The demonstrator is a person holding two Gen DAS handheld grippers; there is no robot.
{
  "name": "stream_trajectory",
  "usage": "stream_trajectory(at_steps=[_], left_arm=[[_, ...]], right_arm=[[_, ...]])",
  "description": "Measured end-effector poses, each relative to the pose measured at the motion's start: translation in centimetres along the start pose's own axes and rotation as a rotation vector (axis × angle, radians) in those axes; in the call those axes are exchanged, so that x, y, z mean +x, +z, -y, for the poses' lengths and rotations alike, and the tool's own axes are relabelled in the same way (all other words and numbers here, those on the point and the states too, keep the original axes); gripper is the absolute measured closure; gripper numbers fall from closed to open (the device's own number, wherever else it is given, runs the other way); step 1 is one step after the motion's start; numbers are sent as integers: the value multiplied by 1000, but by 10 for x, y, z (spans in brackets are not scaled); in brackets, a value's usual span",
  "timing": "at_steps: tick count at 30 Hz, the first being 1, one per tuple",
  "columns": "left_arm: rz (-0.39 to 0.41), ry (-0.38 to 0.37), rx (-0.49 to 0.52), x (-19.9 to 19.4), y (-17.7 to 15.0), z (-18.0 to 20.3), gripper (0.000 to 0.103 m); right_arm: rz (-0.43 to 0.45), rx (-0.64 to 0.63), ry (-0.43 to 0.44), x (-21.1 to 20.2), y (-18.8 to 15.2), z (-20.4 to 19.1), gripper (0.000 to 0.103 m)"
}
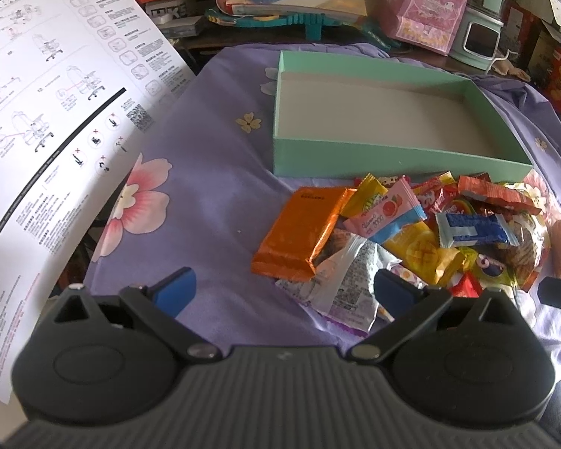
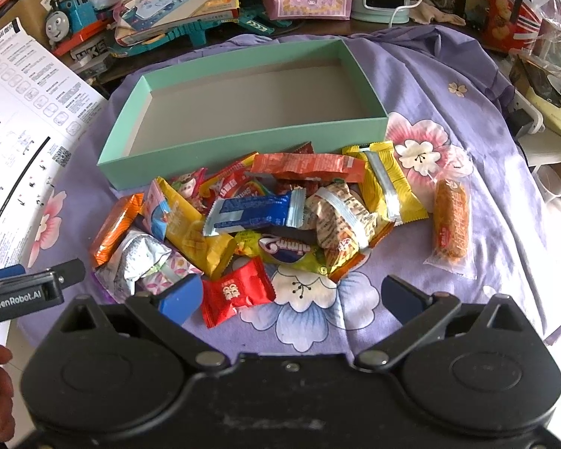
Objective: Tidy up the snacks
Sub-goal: 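Move both tools toward the snack pile beside the green tray, then grasp the orange WINSUN pack with left tool while right tool grasps silver foil packet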
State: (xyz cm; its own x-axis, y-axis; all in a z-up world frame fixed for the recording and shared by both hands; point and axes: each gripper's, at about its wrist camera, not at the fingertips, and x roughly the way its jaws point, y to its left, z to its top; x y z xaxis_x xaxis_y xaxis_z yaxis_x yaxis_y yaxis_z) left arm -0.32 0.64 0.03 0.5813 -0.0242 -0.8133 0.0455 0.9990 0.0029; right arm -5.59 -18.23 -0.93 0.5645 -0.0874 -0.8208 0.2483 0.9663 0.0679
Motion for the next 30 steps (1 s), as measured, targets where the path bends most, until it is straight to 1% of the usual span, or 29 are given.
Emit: stream_trajectory(at_steps=[11, 16, 20, 23, 26, 28, 30], left_arm=[[-3, -6, 2, 2, -1, -1, 0], [-9, 2, -3, 13, 3, -13, 0], [-11, 1, 21, 30, 14, -26, 0], [-32, -49, 25, 46, 26, -32, 0], [-63, -132, 38, 65, 39, -31, 0], [-82, -159, 54, 78, 44, -28, 0], [-91, -166, 73, 88, 47, -22, 1]], right_arm=[[-5, 4, -5, 0, 1, -1, 0], [-31, 10, 11, 4, -1, -1, 0], [-53, 10, 20, 10, -2, -3, 0], [-66, 3, 30, 14, -2, -7, 0], [-72, -10, 57, 21, 2, -11, 0], [-71, -24, 74, 25, 5, -16, 0], [-67, -38, 90, 29, 9, -21, 0]])
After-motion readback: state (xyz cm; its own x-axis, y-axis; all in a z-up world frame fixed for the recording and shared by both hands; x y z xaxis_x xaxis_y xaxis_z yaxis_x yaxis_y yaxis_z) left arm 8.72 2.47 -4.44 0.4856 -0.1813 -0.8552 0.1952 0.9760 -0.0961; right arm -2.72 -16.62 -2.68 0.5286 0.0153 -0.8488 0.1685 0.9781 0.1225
